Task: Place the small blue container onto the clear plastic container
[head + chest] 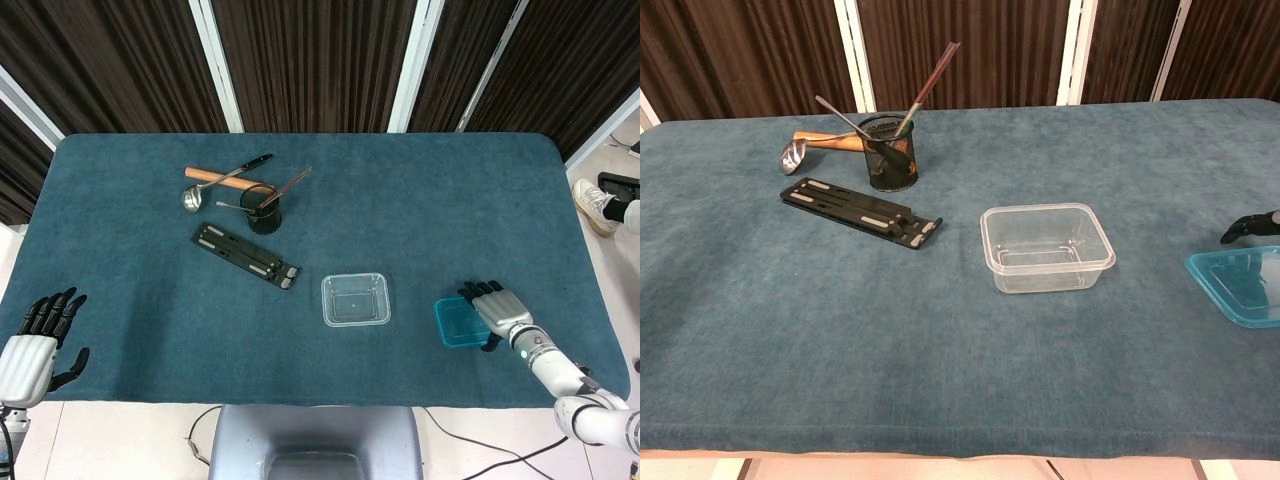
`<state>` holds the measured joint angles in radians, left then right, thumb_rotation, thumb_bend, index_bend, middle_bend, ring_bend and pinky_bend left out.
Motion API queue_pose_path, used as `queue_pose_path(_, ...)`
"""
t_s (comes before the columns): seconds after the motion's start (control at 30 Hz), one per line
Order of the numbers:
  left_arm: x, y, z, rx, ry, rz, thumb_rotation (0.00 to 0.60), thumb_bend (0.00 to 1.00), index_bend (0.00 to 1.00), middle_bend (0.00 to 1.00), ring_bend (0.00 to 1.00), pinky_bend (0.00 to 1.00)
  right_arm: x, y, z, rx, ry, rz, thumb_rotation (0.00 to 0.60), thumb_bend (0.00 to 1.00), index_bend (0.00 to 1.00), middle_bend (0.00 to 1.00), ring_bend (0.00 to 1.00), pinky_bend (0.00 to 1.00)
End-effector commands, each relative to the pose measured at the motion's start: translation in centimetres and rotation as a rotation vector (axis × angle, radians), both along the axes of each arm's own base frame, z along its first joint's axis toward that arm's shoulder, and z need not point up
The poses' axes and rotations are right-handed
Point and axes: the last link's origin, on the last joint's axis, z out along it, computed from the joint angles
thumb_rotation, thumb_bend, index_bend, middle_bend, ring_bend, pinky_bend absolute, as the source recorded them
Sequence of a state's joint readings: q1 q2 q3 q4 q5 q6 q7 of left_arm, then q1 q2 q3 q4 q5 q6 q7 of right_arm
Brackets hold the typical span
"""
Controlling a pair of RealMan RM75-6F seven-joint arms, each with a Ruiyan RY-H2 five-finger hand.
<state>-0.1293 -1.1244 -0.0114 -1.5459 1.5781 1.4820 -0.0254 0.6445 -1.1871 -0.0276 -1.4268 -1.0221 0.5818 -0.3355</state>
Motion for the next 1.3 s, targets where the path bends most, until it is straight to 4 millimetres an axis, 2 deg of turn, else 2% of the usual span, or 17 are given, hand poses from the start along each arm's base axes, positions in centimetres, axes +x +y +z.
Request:
queue_pose_path(0.03,0.0,0.0,0.0,0.000,0.000,0.000,0.600,0.41,0.00,0.00,0.00,0.08,0.0,-0.1,-0.1,0.000,0.001,-0.001,0.600,0.11,0.00,0.00,0.00,0.00)
queue_pose_path(0.4,0.0,-0.1,0.0,0.000,0.000,-0.001,0.600,0.41,0.00,0.00,0.00,0.08,0.1,-0.3,-0.9,0.006,0.009,0.001,0.600,0.11,0.00,0.00,0.00,0.00)
queue_pose_path(0.97,0.0,-0.1,0.0,0.000,0.000,-0.002,0.600,0.41,0.00,0.00,0.00,0.08,-0.2,-0.5,-1.4,-0.003,0.011,-0.010,0.600,0.11,0.06,0.00,0.00,0.00)
queue_pose_path(1.3,0.0,-0.2,0.0,0.000,-0.002,-0.004,0.600,0.41,0.00,0.00,0.00,0.08,-0.3,-0.5,-1.6,-0.004,0.017,-0.012,0.600,0.11,0.16,0.00,0.00,0.03)
